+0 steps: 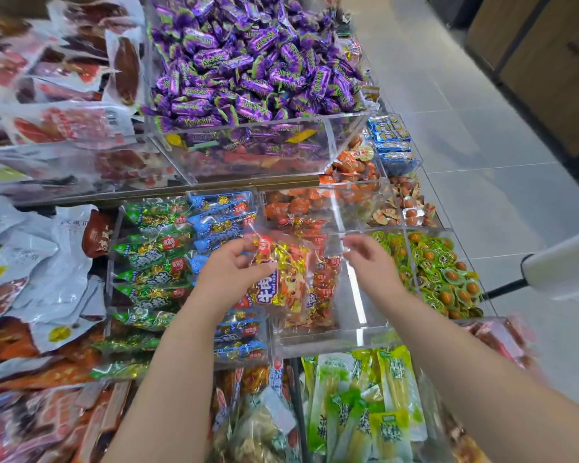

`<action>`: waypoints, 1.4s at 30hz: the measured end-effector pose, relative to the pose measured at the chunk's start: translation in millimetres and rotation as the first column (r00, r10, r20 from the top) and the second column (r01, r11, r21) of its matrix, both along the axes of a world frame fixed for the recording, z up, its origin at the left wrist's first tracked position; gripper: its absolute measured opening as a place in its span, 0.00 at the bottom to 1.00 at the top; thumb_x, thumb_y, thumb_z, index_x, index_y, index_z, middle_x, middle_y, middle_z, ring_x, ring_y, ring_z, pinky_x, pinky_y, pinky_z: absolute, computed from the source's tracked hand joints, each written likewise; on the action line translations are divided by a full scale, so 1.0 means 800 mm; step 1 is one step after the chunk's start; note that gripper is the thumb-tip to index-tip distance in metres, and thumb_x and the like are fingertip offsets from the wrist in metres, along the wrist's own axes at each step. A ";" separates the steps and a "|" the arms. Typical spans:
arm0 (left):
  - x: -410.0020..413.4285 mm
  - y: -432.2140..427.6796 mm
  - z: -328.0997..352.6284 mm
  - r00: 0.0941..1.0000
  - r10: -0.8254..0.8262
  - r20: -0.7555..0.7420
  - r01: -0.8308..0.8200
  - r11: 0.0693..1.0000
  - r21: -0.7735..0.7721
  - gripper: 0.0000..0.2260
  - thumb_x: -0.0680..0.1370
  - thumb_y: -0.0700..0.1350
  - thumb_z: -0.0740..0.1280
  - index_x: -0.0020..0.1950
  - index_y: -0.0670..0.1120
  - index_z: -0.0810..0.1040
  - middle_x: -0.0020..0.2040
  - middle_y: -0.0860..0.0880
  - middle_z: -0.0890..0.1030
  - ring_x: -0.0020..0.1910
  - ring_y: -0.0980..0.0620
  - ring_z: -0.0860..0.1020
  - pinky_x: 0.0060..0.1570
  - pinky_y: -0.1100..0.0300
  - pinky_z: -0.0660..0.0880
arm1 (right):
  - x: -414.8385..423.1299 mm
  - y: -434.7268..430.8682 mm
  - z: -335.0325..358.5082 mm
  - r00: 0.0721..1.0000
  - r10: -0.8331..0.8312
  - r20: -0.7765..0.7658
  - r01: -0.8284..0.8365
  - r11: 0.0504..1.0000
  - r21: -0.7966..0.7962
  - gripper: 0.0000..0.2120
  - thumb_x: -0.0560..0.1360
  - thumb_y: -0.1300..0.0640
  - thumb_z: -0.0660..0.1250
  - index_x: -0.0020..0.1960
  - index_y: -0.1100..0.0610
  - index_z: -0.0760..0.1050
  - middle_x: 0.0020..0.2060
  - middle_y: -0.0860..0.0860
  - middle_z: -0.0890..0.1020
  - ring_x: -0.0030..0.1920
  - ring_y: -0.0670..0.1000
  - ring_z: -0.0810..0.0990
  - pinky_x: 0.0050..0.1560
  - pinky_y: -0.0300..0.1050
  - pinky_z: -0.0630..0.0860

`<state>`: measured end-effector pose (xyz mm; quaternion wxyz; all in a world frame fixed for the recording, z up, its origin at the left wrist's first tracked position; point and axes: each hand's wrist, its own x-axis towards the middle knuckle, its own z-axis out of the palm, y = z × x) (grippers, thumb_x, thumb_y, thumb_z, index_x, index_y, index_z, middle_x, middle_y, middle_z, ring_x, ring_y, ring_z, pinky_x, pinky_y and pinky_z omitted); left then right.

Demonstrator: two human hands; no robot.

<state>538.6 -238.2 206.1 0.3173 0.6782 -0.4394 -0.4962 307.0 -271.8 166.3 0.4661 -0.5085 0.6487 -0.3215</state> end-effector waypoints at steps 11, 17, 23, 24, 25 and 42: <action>-0.010 -0.024 0.018 0.961 -0.050 0.271 0.081 0.991 -0.104 0.17 0.72 0.52 0.74 0.59 0.55 0.75 0.53 0.54 0.80 0.52 0.55 0.78 0.43 0.68 0.70 | -0.005 -0.001 0.006 0.891 0.418 0.178 -0.452 0.854 0.258 0.14 0.67 0.65 0.74 0.46 0.50 0.75 0.40 0.47 0.82 0.43 0.47 0.81 0.45 0.37 0.78; -0.010 -0.024 -0.029 0.579 -0.211 0.787 0.200 0.973 0.113 0.44 0.73 0.63 0.67 0.79 0.48 0.48 0.80 0.48 0.46 0.78 0.45 0.41 0.75 0.46 0.45 | 0.003 0.020 -0.070 0.912 0.410 -0.025 -0.345 0.798 0.494 0.14 0.67 0.66 0.75 0.47 0.55 0.73 0.46 0.54 0.80 0.49 0.54 0.79 0.58 0.51 0.76; -0.012 -0.024 -0.048 0.562 -0.195 0.804 0.190 0.976 0.103 0.44 0.74 0.63 0.65 0.79 0.49 0.42 0.79 0.49 0.39 0.77 0.46 0.35 0.74 0.46 0.40 | 0.003 0.002 -0.091 0.927 0.335 -0.169 -0.182 0.797 0.576 0.36 0.62 0.61 0.80 0.63 0.61 0.63 0.44 0.50 0.73 0.47 0.51 0.77 0.47 0.38 0.76; -0.011 -0.025 -0.049 0.562 -0.192 0.804 0.190 0.977 0.100 0.44 0.74 0.63 0.65 0.79 0.50 0.42 0.79 0.49 0.39 0.77 0.46 0.35 0.74 0.47 0.40 | 0.003 -0.001 -0.095 0.958 0.280 -0.063 -0.193 0.791 0.580 0.49 0.61 0.65 0.79 0.72 0.57 0.52 0.47 0.51 0.73 0.51 0.54 0.77 0.52 0.45 0.77; -0.011 -0.024 -0.050 0.562 -0.188 0.806 0.190 0.977 0.096 0.44 0.74 0.63 0.65 0.79 0.50 0.42 0.79 0.49 0.39 0.77 0.46 0.35 0.74 0.47 0.40 | 0.004 -0.001 -0.097 0.970 0.240 0.032 -0.214 0.790 0.575 0.55 0.61 0.68 0.79 0.75 0.52 0.46 0.48 0.51 0.74 0.53 0.56 0.78 0.53 0.50 0.78; -0.010 -0.022 -0.058 0.524 -0.142 0.840 0.193 0.980 0.045 0.44 0.73 0.65 0.63 0.79 0.50 0.43 0.80 0.49 0.41 0.77 0.46 0.36 0.74 0.48 0.39 | -0.004 -0.001 -0.126 0.844 0.530 0.085 -0.493 0.702 0.514 0.49 0.64 0.72 0.75 0.74 0.58 0.49 0.68 0.58 0.68 0.63 0.58 0.73 0.56 0.43 0.71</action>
